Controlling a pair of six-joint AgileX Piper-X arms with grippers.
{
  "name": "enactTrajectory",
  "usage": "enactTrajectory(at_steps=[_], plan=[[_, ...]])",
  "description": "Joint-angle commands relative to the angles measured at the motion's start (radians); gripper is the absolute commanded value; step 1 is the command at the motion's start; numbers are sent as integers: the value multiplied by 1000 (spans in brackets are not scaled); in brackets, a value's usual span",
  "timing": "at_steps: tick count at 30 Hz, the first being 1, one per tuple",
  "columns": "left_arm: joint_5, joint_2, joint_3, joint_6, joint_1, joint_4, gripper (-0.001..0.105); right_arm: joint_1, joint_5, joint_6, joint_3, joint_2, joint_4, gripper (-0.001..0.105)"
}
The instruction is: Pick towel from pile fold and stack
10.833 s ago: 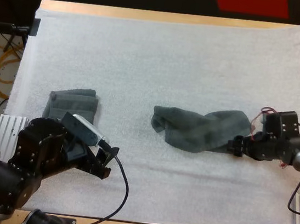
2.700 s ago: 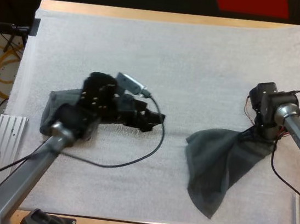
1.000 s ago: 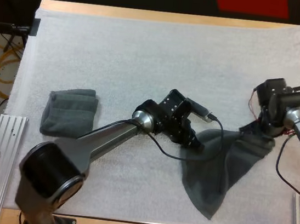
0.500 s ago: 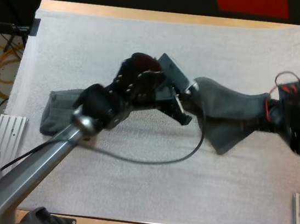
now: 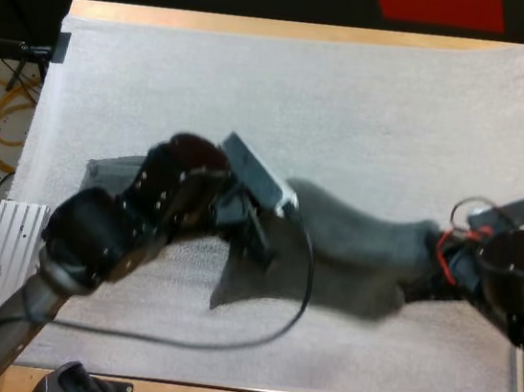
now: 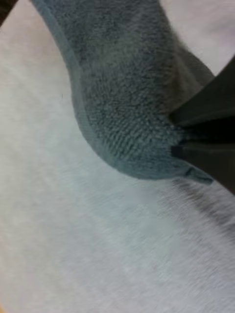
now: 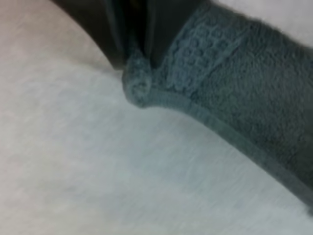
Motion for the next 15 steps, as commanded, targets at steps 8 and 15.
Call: enactTrajectory(at_steps=[8,15], plan=[[-161,-26,-4,-155,-207,205,0,122,-9,168,-27,-54,232,0],[-299,-26,66,-212,-243,133,0,129,17,188,27,-7,205,0]])
